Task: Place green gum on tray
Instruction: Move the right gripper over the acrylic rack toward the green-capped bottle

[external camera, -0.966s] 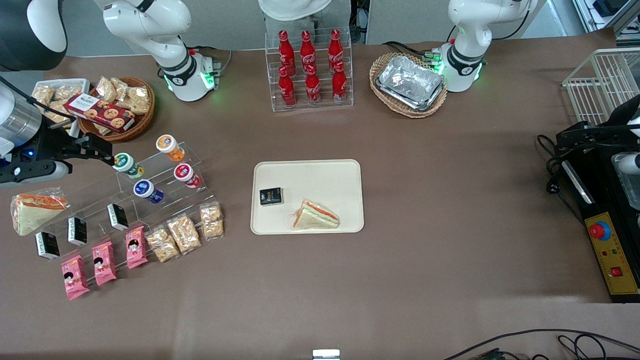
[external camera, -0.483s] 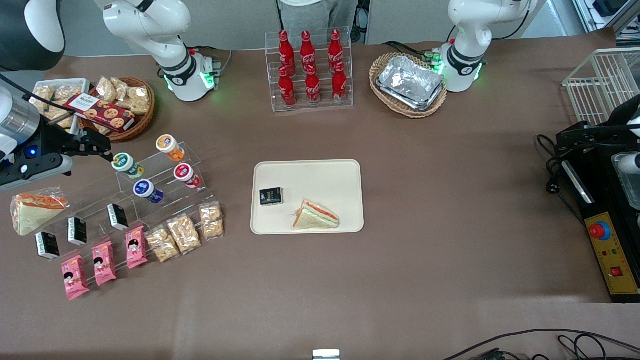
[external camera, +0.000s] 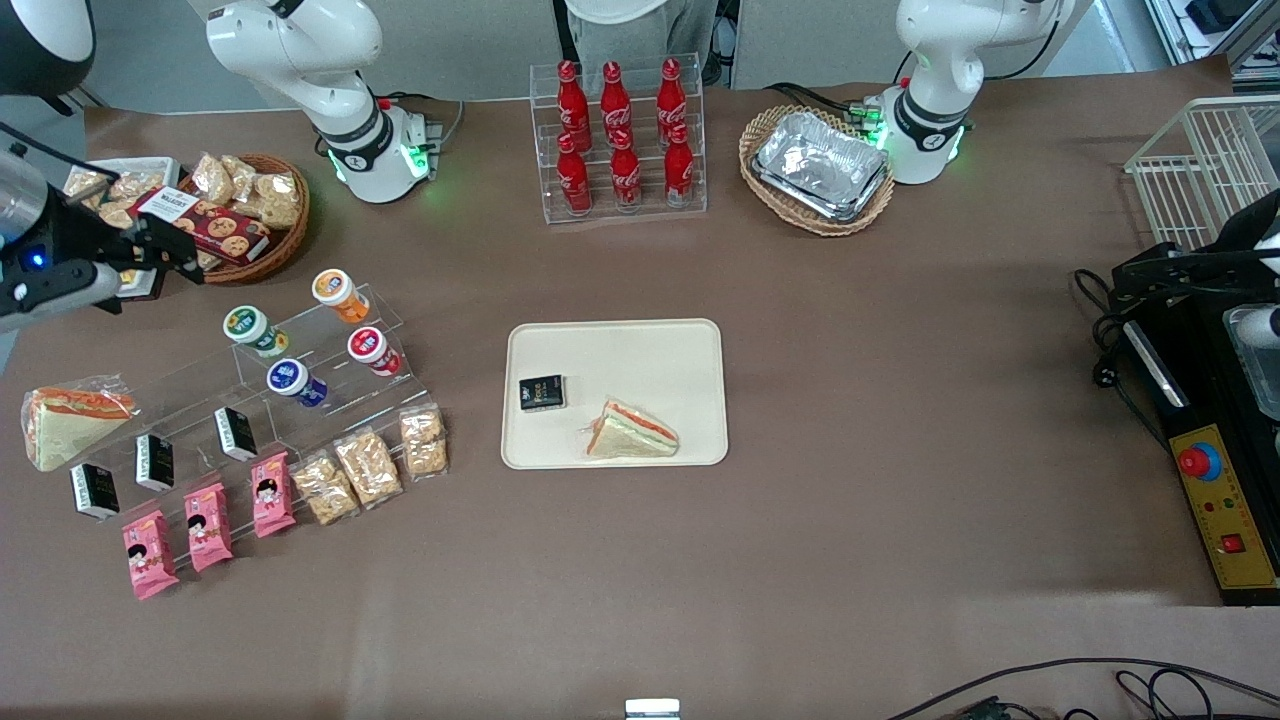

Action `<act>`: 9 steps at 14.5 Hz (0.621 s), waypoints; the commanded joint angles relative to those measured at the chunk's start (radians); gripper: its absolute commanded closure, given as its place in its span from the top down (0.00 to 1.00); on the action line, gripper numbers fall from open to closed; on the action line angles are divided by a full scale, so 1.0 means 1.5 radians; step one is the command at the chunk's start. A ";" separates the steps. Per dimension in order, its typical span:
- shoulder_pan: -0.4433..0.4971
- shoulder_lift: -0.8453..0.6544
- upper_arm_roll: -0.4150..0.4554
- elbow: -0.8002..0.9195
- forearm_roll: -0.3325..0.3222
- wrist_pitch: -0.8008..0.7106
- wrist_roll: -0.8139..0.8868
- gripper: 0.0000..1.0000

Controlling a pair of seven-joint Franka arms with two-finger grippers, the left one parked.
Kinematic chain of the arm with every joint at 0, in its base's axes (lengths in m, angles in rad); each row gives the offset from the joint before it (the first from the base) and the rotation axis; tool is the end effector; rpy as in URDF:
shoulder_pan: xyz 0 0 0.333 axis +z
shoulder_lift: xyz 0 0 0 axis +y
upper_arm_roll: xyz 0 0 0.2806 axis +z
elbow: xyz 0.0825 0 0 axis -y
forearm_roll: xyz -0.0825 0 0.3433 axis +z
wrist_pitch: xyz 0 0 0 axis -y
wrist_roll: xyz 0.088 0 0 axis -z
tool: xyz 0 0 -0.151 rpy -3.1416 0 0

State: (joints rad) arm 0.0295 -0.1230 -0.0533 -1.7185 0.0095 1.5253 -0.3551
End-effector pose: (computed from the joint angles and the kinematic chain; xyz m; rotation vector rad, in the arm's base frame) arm 0.4698 -0.0109 0.5387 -3.0681 -0.5141 0.1029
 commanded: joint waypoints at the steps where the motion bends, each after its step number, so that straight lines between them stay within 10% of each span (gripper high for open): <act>1: 0.000 -0.092 -0.026 -0.101 -0.004 0.011 -0.034 1.00; 9: 0.000 -0.193 -0.054 -0.299 -0.006 0.143 -0.062 1.00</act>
State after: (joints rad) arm 0.0295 -0.3383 -0.1263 -2.0276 0.0096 1.6352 -0.4301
